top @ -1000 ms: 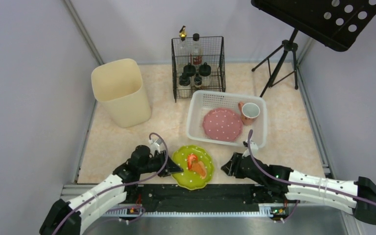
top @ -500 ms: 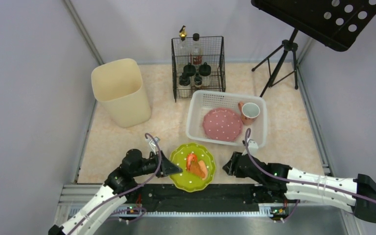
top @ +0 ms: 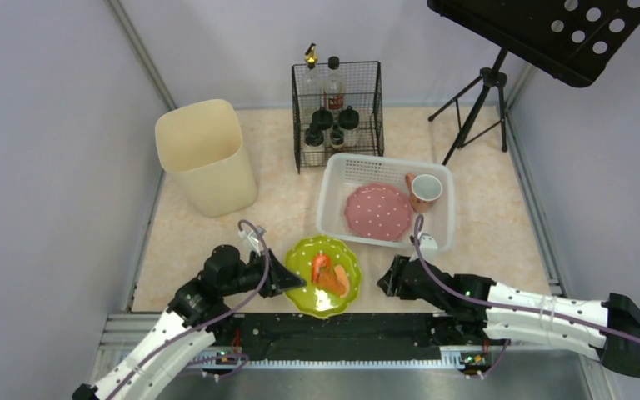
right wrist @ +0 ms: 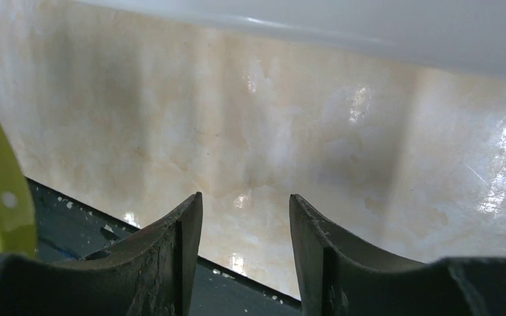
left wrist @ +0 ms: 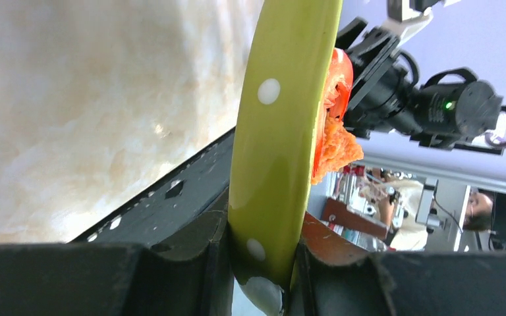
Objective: Clear the kitchen counter
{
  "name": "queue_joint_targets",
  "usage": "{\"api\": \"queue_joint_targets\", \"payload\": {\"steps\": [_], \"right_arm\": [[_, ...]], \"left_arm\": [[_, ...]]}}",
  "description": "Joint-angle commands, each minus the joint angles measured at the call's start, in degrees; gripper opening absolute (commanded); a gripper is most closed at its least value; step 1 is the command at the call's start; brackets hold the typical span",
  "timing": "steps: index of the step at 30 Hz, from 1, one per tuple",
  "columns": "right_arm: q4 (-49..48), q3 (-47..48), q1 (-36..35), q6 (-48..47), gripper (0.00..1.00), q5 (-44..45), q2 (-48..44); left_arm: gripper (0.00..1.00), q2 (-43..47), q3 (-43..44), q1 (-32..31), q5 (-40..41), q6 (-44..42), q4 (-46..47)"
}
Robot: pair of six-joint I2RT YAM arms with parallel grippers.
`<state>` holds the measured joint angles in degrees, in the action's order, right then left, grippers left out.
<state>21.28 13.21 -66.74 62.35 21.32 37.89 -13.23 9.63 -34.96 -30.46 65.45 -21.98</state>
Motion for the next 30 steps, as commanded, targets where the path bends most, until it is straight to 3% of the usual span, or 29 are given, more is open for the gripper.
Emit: {"api": "queue_joint_targets", "payload": {"steps": [1,10,19,30], "right_arm": [[-0.28,3.62,-0.5,-1.71,0.51,0.68,0.28],[0.22,3.87,-0.5,-2.68,0.51,0.61,-0.86],[-0.05,3.51,-0.5,-3.58,0.51,0.24,-2.78],[-0.51,3.74,-0.5,-5.04,0.51,-1.76,-3.09]], "left_arm": [[0.0,-5.86,12.19,0.24,2.76,-1.33,11.13],[0.0,-18.32,23.47,2.98,1.17,-3.06,17.4],[0.0,-28.26,32.17,15.95,-5.98,2.84,27.33],[0.0,-42.68,50.2,32.55,-14.14,8.5,29.94]]}}
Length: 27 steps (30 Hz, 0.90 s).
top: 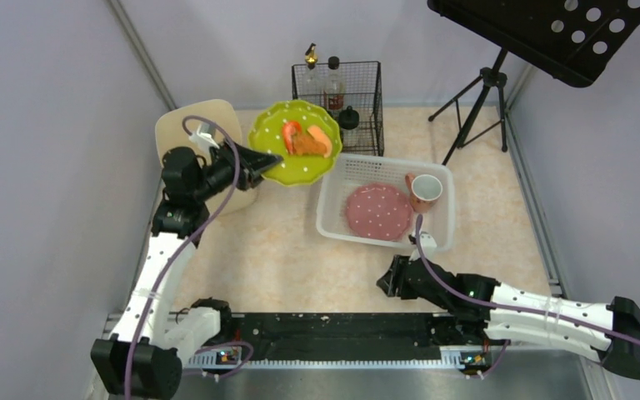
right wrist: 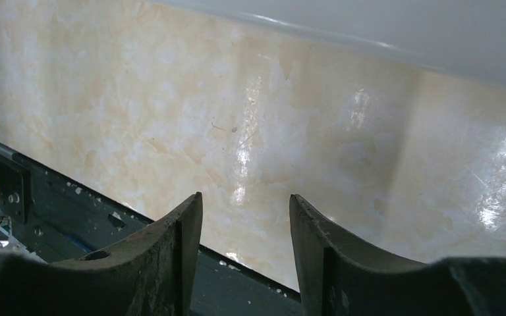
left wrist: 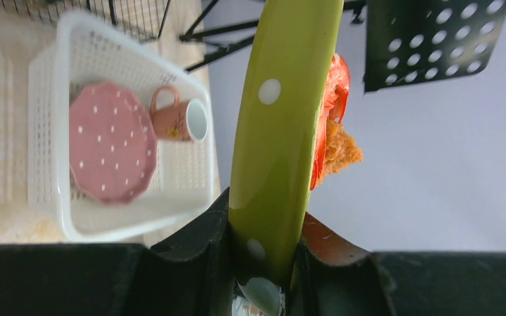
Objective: Clear the kitchen counter
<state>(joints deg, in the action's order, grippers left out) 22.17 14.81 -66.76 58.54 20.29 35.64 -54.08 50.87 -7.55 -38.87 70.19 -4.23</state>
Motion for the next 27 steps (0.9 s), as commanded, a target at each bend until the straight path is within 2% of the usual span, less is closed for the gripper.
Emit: {"api": "queue_joint_targets", "payload": {"steps": [1,3,8,19,23,27], "right_arm": [[-1.43,2.0,-0.53,-1.26,0.51,-0.9,-1.1],[-1.56,1.61,-0.5,-1.33,0.51,-1.02,-1.79],[-1.91,0.82,-0.47,-1.6,0.51,-1.71,-2.46],[-1.94,-0.51,-0.47,-2.38,0.5,-3.84,-4.39],[-2.68,-0.95,-0.5,-2.99,0.5,-4.67,-4.75],[-3.63,-1.22,-0.48,-3.63,0.51,-5.71,-4.73]], "left_arm": [[0.0,-2.96,10.65,6.75,-6.25,3.35,11.17],[0.0,-4.75,13.27,11.31,-7.45,3.15,9.87],[0.0,-9.05,17.42,18.02,-10.16,3.02,9.21],[0.0,-13.82,18.64,29.21,-11.16,3.96,12.02],[0.0,-15.26,21.38,32.09,-10.33,0.25,7.29],[0.0,-16.14,26.35,33.83,-7.21,-7.24,-3.08]]}}
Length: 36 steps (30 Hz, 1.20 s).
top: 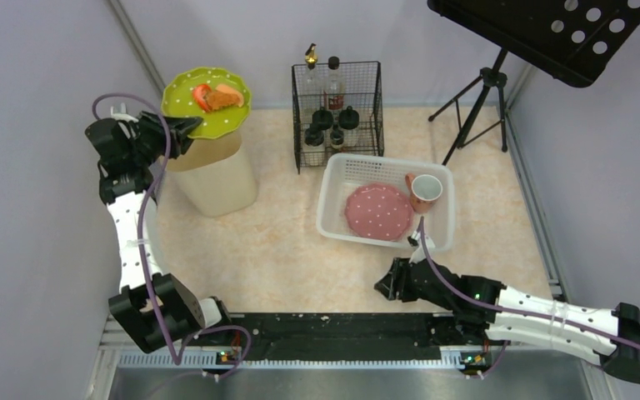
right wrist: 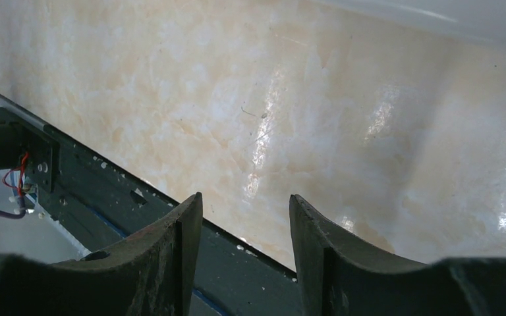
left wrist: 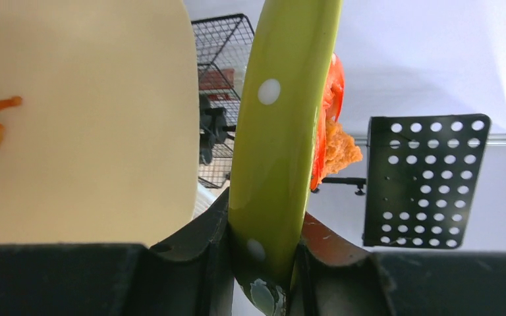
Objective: Clear the kitchen counter
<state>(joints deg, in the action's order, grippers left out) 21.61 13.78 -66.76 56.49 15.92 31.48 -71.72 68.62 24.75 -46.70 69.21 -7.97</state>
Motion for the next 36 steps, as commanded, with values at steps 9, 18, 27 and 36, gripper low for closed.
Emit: {"api": "queue_joint_targets", "payload": {"steps": [9,18,27,36], "right_arm": [[-3.7,-0.16,-0.47,-3.0,0.51,-2.92,-1.19],[-3.59,-0.29,-0.47,-3.99,0.51,-4.3,-1.82],[-3.73,-1.33,-0.47,-3.77,0.5,-5.28,-3.5],[-2.67,-2.04,-0.47,-3.38,0.5,-5.28,-4.4]], "left_arm": [[0.0,2.98,16.77,2.73,13.18,-21.95,-17.58],[0.0,5.13,16.61,4.19,20.53,-26.87,-23.02],[0.0,5.47,19.1,4.24,29.72,-31.29,-27.28],[0.0,5.94,22.39,-0.41,41.6,-38.67,-31.15]]}}
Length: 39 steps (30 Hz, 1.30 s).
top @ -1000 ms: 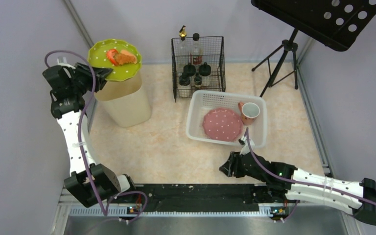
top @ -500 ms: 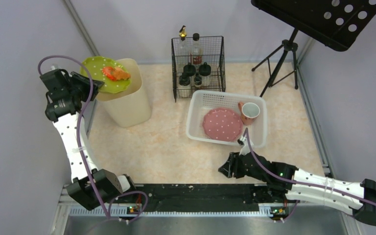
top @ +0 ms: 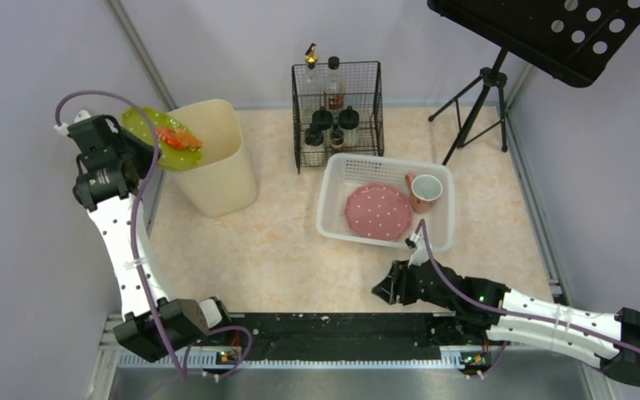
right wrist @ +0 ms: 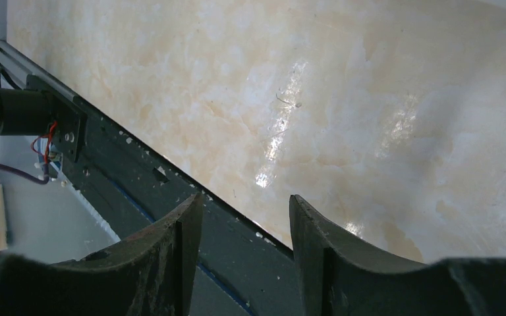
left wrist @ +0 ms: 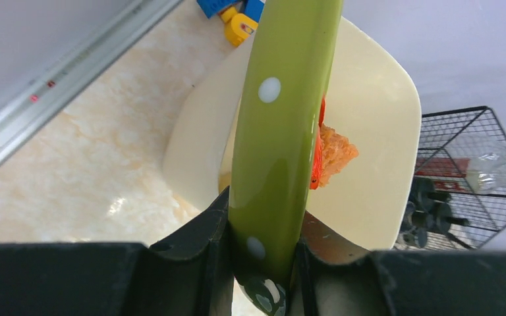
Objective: Clear the kitchen counter
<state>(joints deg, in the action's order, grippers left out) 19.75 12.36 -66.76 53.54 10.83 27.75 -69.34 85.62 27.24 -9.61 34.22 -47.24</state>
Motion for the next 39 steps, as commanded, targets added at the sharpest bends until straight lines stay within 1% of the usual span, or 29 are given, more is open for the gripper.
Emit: {"api": "queue_joint_targets", "payload": {"steps": [1,4,7,15,19,22,25,30,37,39], "right_arm": [[-0.86,-0.79,-0.54,-0.26,0.51,-0.13,-0.74],[-1.26,-1.1,-0.47,-0.02,0.5,-0.02,-0.72],[-1.64,-1.13,-0.5,0.07,0.5,0.04,-0.43],[-1.45,-1.69,-0.48,0.85,0.5,-0.72,-1.12],[-0.05,-1.82,-0.51,1.47,0.5,-0.72,-2.3],[0.93,-1.32,-0.5,1.31,0.5,-0.1,-2.48],[0.6,-0.99,-0.48,1.09,0.51,0.48,-1.53],[0.29,0.43,-0.48,0.71,0.51,1.29,-0.24],[1.33,4.02,-0.52,-1.1,0.55,2.48,1.62],[1.19,5.41,-0.47,-1.7,0.56,2.65,3.28]], "left_arm": [[0.0,3.44,5.61,-3.89,6.21,-4.85,7.68],[0.0,2.97,5.98,-8.09,11.96,-8.35,7.37],[0.0,2.35,6.68,-14.87,18.78,-12.17,6.88],[0.0,1.43,7.08,-23.79,31.46,-19.38,8.0],[0.0,0.99,7.1,-27.93,39.99,-23.37,9.38],[0.0,0.27,7.31,-31.71,44.26,-26.02,10.79],[0.0,-1.91,9.53,-36.48,47.89,-28.69,11.34],[0.0,-4.75,14.87,-41.06,46.66,-29.28,9.1],[0.0,-3.48,18.53,-48.31,52.04,-31.47,10.05],[0.0,-2.83,19.59,-49.94,52.18,-31.67,10.24]]}}
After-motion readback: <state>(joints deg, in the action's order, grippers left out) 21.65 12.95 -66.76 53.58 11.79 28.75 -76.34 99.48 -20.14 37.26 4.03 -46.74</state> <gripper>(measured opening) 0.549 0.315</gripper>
